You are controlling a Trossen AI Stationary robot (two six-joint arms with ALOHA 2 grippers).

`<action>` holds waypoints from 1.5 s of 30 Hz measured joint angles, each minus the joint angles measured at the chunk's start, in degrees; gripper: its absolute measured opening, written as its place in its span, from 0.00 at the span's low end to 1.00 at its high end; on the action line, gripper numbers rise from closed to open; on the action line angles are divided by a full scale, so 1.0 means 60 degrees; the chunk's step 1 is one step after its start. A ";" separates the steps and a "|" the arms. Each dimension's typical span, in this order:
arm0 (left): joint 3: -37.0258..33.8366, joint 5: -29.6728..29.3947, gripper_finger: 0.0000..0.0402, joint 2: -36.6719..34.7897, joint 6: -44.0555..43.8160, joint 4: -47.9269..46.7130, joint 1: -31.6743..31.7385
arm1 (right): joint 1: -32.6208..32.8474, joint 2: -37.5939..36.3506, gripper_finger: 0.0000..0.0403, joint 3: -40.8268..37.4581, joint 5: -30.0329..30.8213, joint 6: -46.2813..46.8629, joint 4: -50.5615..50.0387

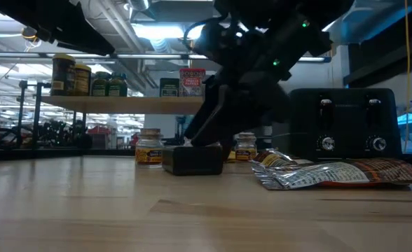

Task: Shelf spices
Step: Put the black seasoning can aligned with the other black seasoning cans on the shelf

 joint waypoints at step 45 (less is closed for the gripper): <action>0.0375 0.5402 0.66 0.6168 0.3487 0.8575 0.2513 | 0.1804 -0.0980 0.60 -0.1490 0.3047 0.2464 0.0403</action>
